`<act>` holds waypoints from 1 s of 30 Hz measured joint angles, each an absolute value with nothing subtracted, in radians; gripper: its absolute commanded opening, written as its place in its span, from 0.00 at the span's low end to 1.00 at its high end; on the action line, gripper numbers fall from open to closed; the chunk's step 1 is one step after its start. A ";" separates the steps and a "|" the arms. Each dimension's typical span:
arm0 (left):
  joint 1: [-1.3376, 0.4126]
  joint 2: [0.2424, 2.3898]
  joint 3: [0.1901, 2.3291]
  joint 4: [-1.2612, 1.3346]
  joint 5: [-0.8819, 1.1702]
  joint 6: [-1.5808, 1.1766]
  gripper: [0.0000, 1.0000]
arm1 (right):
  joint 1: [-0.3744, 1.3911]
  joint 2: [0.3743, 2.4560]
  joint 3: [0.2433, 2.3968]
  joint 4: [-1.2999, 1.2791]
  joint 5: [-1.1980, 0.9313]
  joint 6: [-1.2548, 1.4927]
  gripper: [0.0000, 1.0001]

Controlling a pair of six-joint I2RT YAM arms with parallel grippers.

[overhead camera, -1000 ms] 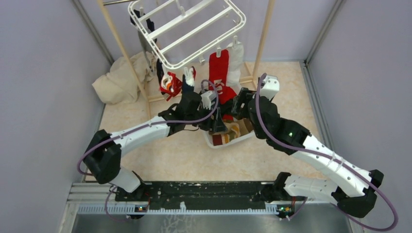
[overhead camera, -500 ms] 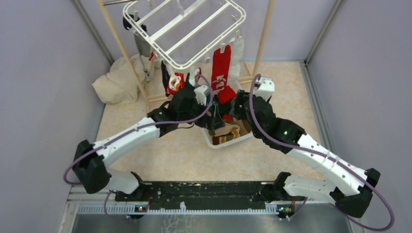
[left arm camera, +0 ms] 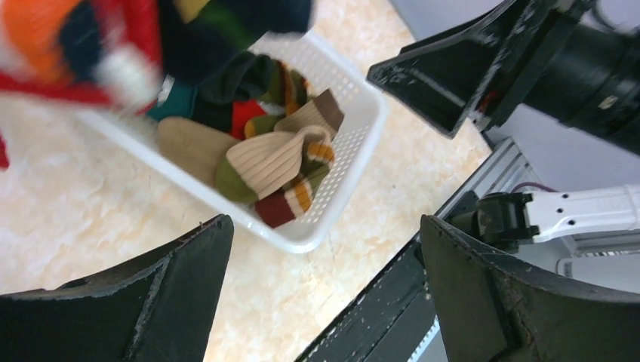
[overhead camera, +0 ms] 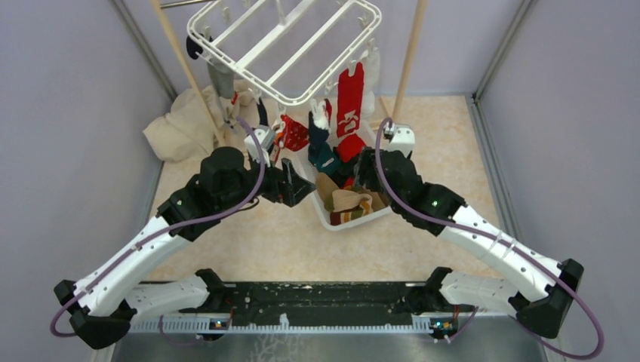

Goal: Remove the socks clipped to the hanger
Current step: Place the sock in the bin, then remove the sock from the hanger.

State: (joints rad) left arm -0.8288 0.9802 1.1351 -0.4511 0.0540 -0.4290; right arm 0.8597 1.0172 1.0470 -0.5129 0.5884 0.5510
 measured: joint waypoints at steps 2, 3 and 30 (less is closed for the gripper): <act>-0.829 0.963 1.114 -0.481 0.030 -0.434 0.99 | 0.854 1.018 1.047 -0.512 0.565 0.544 0.69; -0.829 0.957 1.105 -0.498 0.018 -0.437 0.99 | 0.850 1.017 1.047 -0.509 0.553 0.542 0.69; -0.829 0.985 1.052 -0.558 -0.184 -0.442 0.99 | 0.525 1.186 1.039 -0.282 0.083 0.521 0.59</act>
State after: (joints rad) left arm -0.8288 0.9848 1.0519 -0.5579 -0.1841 -0.4423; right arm 0.5247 1.1858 1.0386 -0.2825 0.0826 0.5205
